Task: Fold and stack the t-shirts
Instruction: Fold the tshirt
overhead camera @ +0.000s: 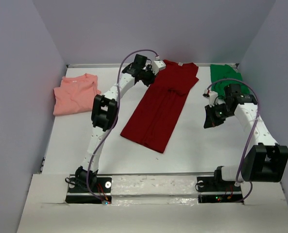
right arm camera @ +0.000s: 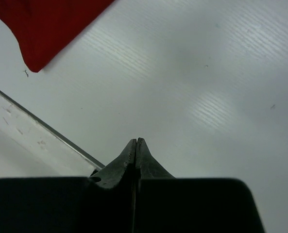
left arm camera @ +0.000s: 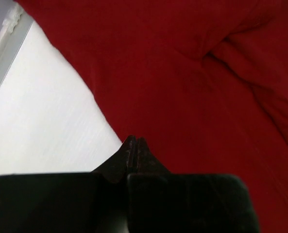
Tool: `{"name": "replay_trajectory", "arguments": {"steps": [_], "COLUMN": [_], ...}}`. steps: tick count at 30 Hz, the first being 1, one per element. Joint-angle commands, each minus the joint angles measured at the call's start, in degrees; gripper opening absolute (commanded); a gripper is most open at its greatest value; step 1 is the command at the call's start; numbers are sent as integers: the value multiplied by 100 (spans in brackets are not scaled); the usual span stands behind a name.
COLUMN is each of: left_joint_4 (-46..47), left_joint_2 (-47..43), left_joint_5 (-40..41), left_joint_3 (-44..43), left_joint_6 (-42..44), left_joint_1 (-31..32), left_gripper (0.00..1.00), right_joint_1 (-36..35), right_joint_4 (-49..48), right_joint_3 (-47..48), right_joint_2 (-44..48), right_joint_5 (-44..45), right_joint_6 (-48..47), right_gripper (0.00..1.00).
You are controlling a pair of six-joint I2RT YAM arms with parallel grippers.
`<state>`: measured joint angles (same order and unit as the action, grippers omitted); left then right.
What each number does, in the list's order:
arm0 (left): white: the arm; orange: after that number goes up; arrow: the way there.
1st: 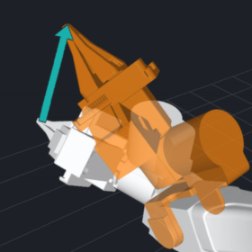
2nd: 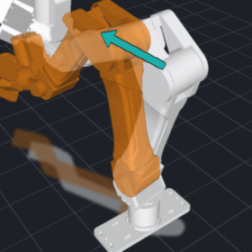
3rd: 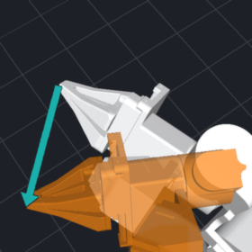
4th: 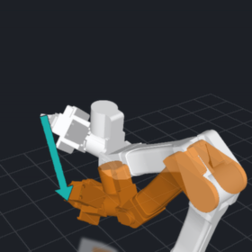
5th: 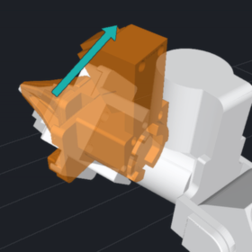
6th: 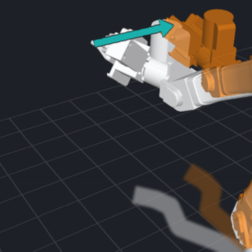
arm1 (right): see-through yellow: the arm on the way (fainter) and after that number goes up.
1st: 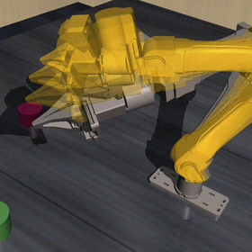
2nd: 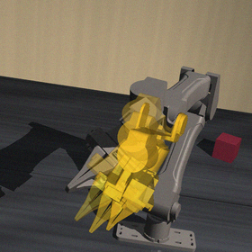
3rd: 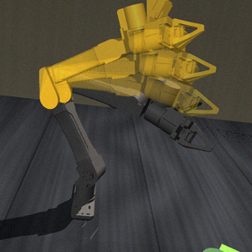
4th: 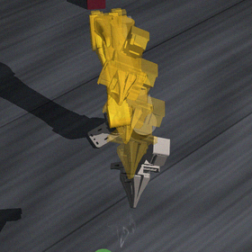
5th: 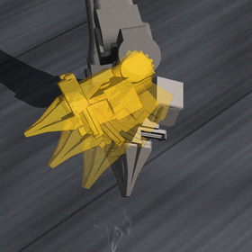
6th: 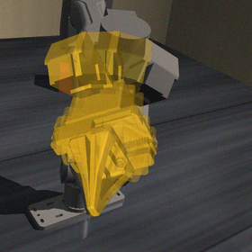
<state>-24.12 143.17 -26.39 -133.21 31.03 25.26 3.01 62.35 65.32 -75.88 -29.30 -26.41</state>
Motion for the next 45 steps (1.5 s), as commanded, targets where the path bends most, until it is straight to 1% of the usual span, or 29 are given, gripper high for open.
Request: {"name": "replay_trajectory", "arguments": {"steps": [1, 6, 11, 22, 29, 32, 37, 42, 45], "left_joint_4": [469, 549, 461, 48, -312, -698, -1103, -1691, -1833], "left_joint_2": [8, 176, 360, 642, 659, 589, 229, 9, -157], "left_joint_5": [-550, -621, -429, -42, 178, 274, 398, 161, 55], "left_joint_3": [-294, -250, -276, -285, -188, -179, 312, 690, 1049], "left_joint_6": [-132, -342, -553, -641, -536, -361, -308, -317, -308], "left_joint_1": [128, 173, 181, 190, 190, 199, 199, 190, 190], "left_gripper": [0, 0, 0, 0, 0, 0, 0, 0, 0], "right_joint_1": [33, 33, 33, 33, 33, 33, 33, 33, 33], "right_joint_4": [225, 295, 366, 357, 296, 278, 260, 234, 252], "right_joint_3": [332, 455, 569, 552, 499, 508, 543, 534, 500], "right_joint_2": [-199, -331, -323, -428, -489, -490, -481, -419, -367], "right_joint_5": [-340, -480, -542, -603, -665, -674, -638, -621, -665], "right_joint_6": [-118, -171, -189, -215, -224, -224, -233, -233, -250], "right_gripper": [0, 0, 0, 0, 0, 0, 0, 0, 0]}}
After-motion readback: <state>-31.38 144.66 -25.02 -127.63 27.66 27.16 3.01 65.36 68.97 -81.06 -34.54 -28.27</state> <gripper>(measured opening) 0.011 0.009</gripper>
